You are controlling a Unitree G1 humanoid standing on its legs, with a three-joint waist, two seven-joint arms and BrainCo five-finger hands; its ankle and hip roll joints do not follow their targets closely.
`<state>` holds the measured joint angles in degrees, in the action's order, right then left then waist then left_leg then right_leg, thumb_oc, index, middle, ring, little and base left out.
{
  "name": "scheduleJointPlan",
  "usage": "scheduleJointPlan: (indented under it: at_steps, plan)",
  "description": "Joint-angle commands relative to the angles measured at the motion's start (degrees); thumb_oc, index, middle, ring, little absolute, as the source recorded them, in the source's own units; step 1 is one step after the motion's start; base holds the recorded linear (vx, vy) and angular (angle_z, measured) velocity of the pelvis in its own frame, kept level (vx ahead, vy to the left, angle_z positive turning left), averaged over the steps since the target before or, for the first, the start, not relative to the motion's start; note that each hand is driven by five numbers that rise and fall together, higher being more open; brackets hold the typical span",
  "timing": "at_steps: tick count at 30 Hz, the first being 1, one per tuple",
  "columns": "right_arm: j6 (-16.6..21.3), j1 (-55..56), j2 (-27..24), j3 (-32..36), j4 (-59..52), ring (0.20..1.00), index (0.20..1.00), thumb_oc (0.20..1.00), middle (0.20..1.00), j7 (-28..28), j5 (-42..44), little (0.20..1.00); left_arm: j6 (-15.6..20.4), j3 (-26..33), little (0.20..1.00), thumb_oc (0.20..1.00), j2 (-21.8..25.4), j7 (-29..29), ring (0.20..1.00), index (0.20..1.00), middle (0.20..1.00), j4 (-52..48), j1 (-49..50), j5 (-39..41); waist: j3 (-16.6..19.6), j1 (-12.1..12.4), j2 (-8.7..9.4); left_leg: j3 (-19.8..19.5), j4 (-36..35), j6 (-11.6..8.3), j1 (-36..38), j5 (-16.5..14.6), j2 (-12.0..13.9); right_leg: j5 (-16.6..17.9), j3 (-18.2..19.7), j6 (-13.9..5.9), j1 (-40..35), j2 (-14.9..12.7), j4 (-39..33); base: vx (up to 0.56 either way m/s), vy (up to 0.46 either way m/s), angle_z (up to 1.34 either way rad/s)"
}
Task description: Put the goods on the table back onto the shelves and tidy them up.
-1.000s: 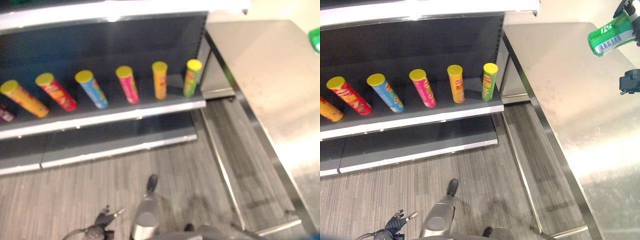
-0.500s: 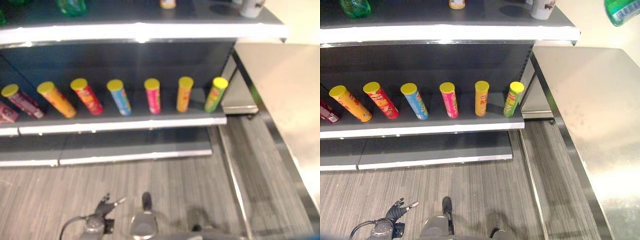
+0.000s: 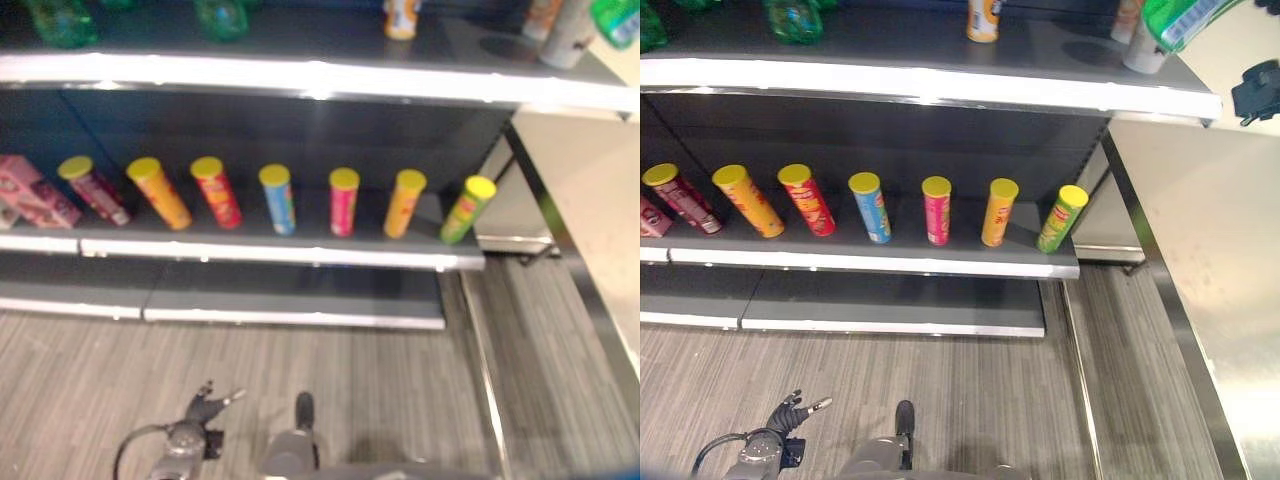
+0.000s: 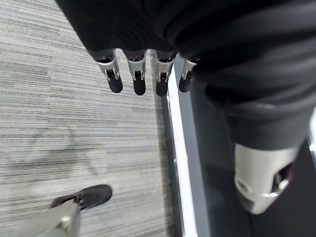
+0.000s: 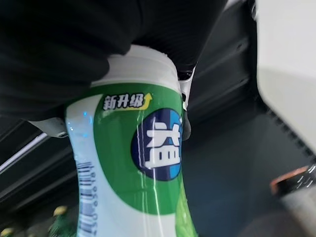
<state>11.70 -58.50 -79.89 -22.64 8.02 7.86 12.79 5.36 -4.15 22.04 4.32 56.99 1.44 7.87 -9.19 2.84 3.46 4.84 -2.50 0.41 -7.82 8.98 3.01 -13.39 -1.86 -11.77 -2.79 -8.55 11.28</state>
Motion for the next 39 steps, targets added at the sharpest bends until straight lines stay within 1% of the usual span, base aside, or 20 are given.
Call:
scheduleJointPlan:
  at_steps: [1,2,3,4,7,8,10,13,19,24,27,28,32,39]
  plan:
    - [-0.74,-10.88,-3.36,-5.93,7.74,0.200,0.200,0.200,0.200,-1.47,3.32,0.200,1.49,-2.86,1.000,1.000,5.03,-0.22,1.000,1.000,1.000,0.17,-1.29,-1.62,-0.47,1.40,3.08,-3.48,5.50,-8.28,5.46,-13.70,1.85,7.21,2.78,-2.48,4.44,0.97,-6.55,0.12,-0.039,0.86]
    - [-0.77,-14.02,-2.80,-8.91,7.63,0.200,0.200,0.200,0.200,-2.39,3.90,0.200,1.77,-3.63,1.000,1.000,5.14,-0.92,1.000,1.000,1.000,0.20,-1.64,-0.75,-0.62,1.99,3.78,-4.32,6.01,-8.65,5.51,-13.78,1.21,7.44,2.66,-1.78,3.82,1.09,-6.66,0.09,-0.046,1.16]
    - [-1.37,-16.92,-2.27,-12.13,10.71,0.200,0.200,0.200,0.200,-2.62,4.85,0.200,1.98,-3.85,1.000,1.000,4.45,-0.89,1.000,1.000,1.000,0.28,-2.01,-0.31,-0.76,1.82,3.49,-5.19,6.08,-8.89,5.81,-13.81,1.03,7.41,1.87,-1.26,3.13,1.11,-6.95,0.10,-0.080,1.02]
    - [-1.63,-17.79,-1.73,-13.59,12.06,0.200,0.200,0.200,0.200,-2.88,5.08,0.200,1.93,-3.60,1.000,1.000,3.97,-0.91,1.000,1.000,1.000,0.30,-1.73,0.24,-0.55,1.66,3.10,-5.53,5.71,-9.17,6.10,-13.62,1.10,7.66,0.99,-1.02,2.47,1.08,-7.72,0.10,-0.105,0.82]
    - [-2.47,-21.80,0.18,-18.65,17.38,0.200,0.200,0.200,0.200,-3.91,5.19,0.200,2.05,-3.98,1.000,1.000,3.06,-0.80,1.000,1.000,1.000,0.58,-0.87,1.28,0.46,1.77,3.02,-6.04,4.98,-9.86,6.72,-13.01,1.89,7.71,-1.12,-0.52,0.67,1.35,-9.56,0.10,-0.099,0.72]
    - [-2.77,-22.60,0.63,-19.40,18.97,0.200,0.200,0.200,0.200,-4.09,5.01,0.200,2.04,-4.00,1.000,1.000,3.05,-0.65,1.000,1.000,1.000,0.89,-0.57,1.25,0.70,2.00,3.13,-6.08,4.87,-10.02,6.84,-12.90,2.00,7.69,-1.55,-0.44,0.25,1.37,-9.93,0.09,-0.085,0.57]
    - [-3.54,-24.88,2.90,-21.40,23.11,0.200,0.200,0.200,0.200,-4.51,4.89,0.200,2.08,-3.93,1.000,1.000,2.29,-0.19,1.000,1.000,1.000,1.90,0.09,1.57,1.41,2.52,3.05,-6.21,4.26,-10.36,7.20,-12.57,2.41,7.53,-3.57,-0.37,-1.12,1.15,-10.80,0.09,-0.095,0.67]
    - [-3.96,-25.97,4.29,-22.07,26.07,0.200,0.200,0.200,0.200,-4.46,4.61,0.200,1.97,-4.09,1.000,1.000,1.94,-0.05,1.000,1.000,1.000,2.48,0.54,1.72,1.75,3.00,3.11,-6.39,4.09,-10.45,7.21,-12.41,2.48,7.40,-4.63,-0.35,-1.65,1.07,-10.96,0.05,-0.060,0.48]
    - [-5.29,-29.26,9.09,-24.35,34.40,0.200,0.200,0.200,0.200,-3.97,1.19,0.200,1.92,-3.63,1.000,1.000,0.90,0.83,1.000,1.000,1.000,5.08,1.31,2.79,2.39,4.54,3.28,-6.66,3.63,-10.60,7.44,-12.27,2.49,7.23,-6.95,-0.33,-2.97,0.83,-11.52,0.05,-0.052,0.24]
    - [-6.68,-31.36,13.29,-25.87,41.83,0.200,0.200,0.200,0.200,-2.62,-5.33,0.200,2.08,-3.20,1.000,1.000,0.40,1.83,1.000,1.000,1.000,6.52,1.43,3.65,3.09,5.77,3.16,-6.87,3.11,-10.53,7.57,-12.07,2.27,7.34,-8.29,-0.51,-3.65,0.57,-12.10,0.05,-0.023,0.13]
    - [-7.26,-31.61,15.68,-25.43,45.62,0.200,0.200,0.200,0.200,-1.46,-8.60,0.200,2.20,-3.22,1.000,1.000,-0.05,2.43,1.000,1.000,1.000,7.04,1.44,4.36,3.41,6.35,2.89,-6.91,2.76,-10.37,7.59,-12.04,2.17,7.36,-8.75,-0.62,-3.68,0.41,-12.18,0.03,-0.002,0.02]
    - [-7.25,-31.63,15.70,-25.46,45.64,0.200,0.200,0.200,0.200,-1.45,-8.60,0.200,2.20,-3.21,1.000,1.000,-0.06,2.43,1.000,1.000,1.000,7.04,1.44,4.36,3.41,6.33,2.88,-6.91,2.76,-10.37,7.59,-12.04,2.17,7.36,-8.75,-0.62,-3.67,0.41,-12.18,0.00,0.000,0.00]
    - [-8.17,-31.03,18.34,-24.96,48.80,0.200,0.200,0.200,0.200,-0.55,-12.66,0.200,2.37,-3.41,1.000,1.000,-0.84,3.22,1.000,1.000,1.000,7.28,1.04,5.47,3.58,7.08,2.58,-7.26,2.72,-10.11,7.31,-12.13,1.84,7.49,-9.36,-0.91,-3.56,0.10,-12.18,0.04,0.006,0.01]
    - [-8.77,-29.82,19.59,-25.23,49.41,0.200,0.200,0.200,0.200,-0.57,-16.29,0.200,2.43,-4.54,1.000,1.000,-1.14,3.08,1.000,1.000,1.000,6.71,0.68,5.27,3.63,7.40,2.23,-7.32,2.71,-9.84,6.90,-12.22,1.50,7.86,-9.91,-1.25,-3.34,-0.42,-12.34,0.02,0.017,0.05]
